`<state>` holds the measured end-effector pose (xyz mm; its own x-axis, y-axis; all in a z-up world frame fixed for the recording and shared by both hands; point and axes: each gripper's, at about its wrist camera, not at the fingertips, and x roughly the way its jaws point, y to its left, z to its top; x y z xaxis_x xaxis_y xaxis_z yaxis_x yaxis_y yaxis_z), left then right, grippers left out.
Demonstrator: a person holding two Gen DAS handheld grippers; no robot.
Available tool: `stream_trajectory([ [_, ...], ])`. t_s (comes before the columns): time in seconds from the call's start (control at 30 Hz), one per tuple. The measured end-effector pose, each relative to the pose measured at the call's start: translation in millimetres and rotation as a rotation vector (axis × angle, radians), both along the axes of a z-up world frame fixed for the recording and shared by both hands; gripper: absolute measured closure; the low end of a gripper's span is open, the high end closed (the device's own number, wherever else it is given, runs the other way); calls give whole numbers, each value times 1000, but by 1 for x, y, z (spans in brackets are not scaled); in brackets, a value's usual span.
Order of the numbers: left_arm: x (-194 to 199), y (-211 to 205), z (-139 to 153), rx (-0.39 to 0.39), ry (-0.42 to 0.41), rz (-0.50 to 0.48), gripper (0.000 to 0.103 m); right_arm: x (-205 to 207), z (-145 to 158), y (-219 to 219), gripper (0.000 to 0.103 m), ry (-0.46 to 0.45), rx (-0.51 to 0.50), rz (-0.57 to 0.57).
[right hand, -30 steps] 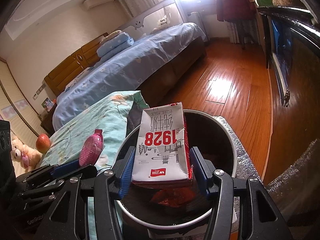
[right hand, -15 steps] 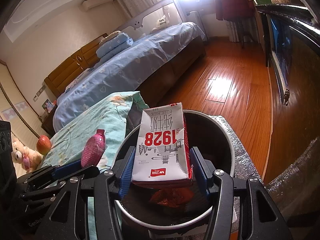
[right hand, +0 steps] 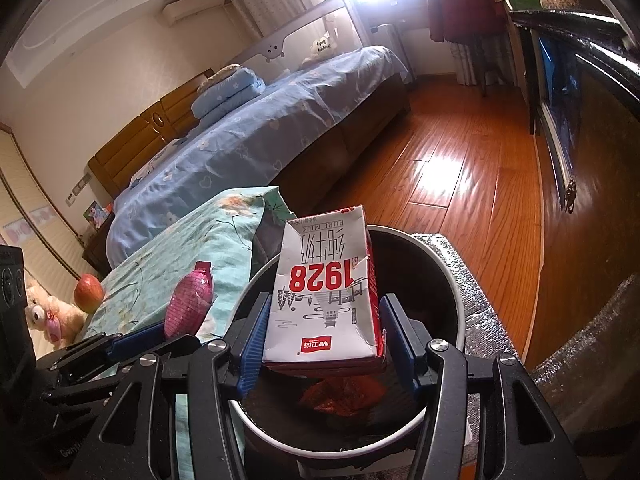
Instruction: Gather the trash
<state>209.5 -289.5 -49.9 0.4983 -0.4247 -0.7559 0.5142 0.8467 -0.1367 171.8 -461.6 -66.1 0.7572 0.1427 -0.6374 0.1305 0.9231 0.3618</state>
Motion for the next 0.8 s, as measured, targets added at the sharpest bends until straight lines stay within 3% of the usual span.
stream_trajectory([
  [0.1, -1, 4, 1, -5, 4, 1, 59, -1, 1, -4, 45, -1, 8, -10],
  [0.17, -3, 10, 1, -8, -3, 16, 45, -3, 2, -5, 43, -2, 13, -15],
  [0.23, -5, 19, 0, -15, -3, 34, 42, -6, 4, -5, 39, -8, 20, -19],
  [0.5, -19, 72, -3, -68, 29, 130, 39, -19, 10, 14, 27, -29, 28, -10],
  [0.8, -49, 155, 11, -115, -39, 287, 33, -36, 20, 74, 18, -73, -4, 73],
])
